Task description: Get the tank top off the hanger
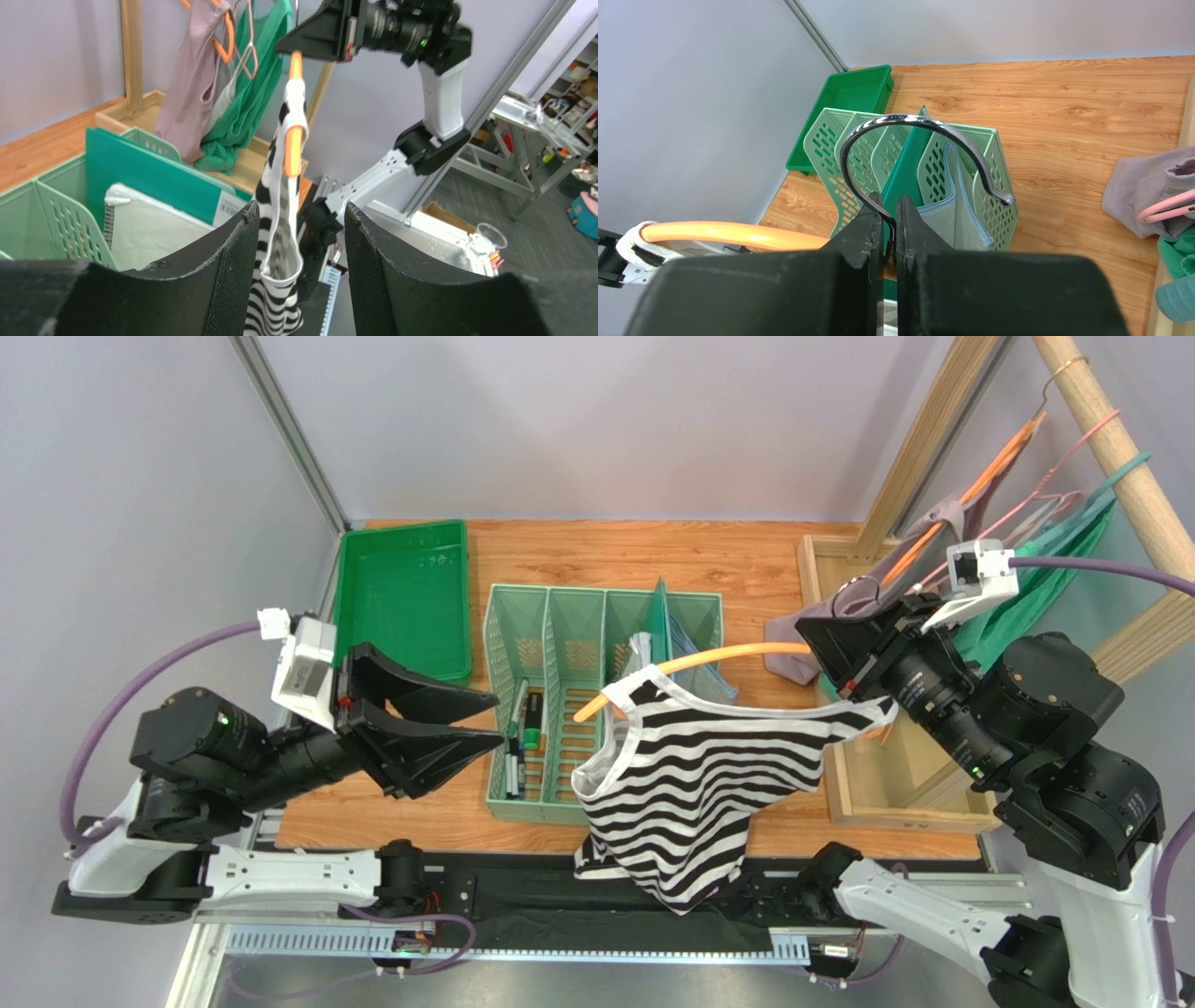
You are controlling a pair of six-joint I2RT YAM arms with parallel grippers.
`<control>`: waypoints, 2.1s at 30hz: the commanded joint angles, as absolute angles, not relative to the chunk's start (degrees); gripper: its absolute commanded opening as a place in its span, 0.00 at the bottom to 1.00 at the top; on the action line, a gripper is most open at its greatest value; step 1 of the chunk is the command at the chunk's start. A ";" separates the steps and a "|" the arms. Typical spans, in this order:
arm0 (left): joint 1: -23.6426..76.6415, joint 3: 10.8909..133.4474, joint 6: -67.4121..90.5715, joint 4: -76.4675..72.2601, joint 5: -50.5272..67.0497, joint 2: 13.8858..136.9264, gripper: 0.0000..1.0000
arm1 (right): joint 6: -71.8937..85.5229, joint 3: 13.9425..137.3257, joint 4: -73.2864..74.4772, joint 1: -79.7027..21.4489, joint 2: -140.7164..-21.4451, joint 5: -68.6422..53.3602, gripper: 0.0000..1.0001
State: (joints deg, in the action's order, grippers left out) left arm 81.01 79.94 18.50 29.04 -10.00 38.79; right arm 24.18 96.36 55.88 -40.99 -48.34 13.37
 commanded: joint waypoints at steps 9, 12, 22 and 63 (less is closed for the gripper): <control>81.30 69.00 16.26 18.11 -10.03 45.87 0.60 | 26.19 94.22 50.10 -40.87 -45.35 12.04 0.00; 81.30 68.64 16.00 14.86 -8.70 47.98 0.60 | 26.19 93.96 50.19 -40.78 -45.09 11.87 0.00; 81.30 66.54 16.87 11.69 -12.04 48.35 0.41 | 26.10 94.04 50.36 -40.87 -44.21 11.87 0.00; 81.30 66.62 17.32 9.94 -19.17 41.57 0.00 | 28.03 89.65 57.22 -40.87 -40.69 29.96 0.00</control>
